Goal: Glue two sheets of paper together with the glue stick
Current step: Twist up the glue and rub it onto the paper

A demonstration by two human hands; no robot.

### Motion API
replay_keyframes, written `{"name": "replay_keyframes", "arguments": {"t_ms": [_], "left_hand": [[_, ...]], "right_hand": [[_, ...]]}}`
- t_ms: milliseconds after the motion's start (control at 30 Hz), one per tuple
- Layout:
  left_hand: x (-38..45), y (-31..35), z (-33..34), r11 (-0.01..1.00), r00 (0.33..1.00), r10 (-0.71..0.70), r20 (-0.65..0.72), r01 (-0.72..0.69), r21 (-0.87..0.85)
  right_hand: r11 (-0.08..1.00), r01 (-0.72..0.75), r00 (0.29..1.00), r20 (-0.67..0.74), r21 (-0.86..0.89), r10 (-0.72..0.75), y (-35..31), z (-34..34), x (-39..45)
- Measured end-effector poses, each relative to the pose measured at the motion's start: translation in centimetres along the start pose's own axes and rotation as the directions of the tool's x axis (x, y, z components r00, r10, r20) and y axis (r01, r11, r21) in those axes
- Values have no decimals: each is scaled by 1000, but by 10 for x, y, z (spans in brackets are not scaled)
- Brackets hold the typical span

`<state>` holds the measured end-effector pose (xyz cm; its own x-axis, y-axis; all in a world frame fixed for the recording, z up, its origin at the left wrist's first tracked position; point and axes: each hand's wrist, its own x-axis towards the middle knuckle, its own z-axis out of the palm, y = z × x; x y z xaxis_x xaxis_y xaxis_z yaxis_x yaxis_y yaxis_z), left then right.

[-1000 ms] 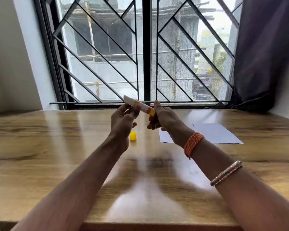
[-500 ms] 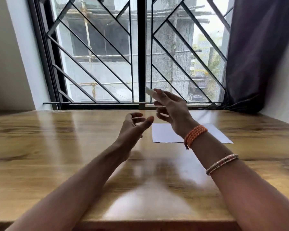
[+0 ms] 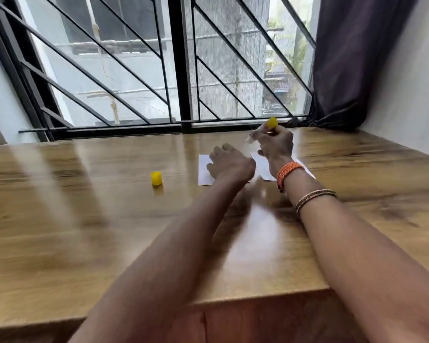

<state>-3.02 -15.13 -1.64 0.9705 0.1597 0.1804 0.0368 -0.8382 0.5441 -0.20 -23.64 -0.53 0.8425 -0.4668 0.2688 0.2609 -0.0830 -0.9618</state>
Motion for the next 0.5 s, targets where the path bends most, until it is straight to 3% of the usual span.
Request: {"name": "replay_keyframes", "arguments": {"t_ms": [167, 300, 500], "left_hand": [[22, -15, 17, 977, 996, -88, -13, 89, 196], [22, -29, 20, 958, 996, 64, 61, -79, 277], [21, -55, -6, 934, 941, 245, 233, -294, 205]], "right_hand": [[995, -64, 997, 42, 74, 61, 7, 3, 11], [989, -108, 992, 79, 102, 100, 10, 4, 12], [977, -169, 978, 143, 132, 150, 9, -1, 8]]}}
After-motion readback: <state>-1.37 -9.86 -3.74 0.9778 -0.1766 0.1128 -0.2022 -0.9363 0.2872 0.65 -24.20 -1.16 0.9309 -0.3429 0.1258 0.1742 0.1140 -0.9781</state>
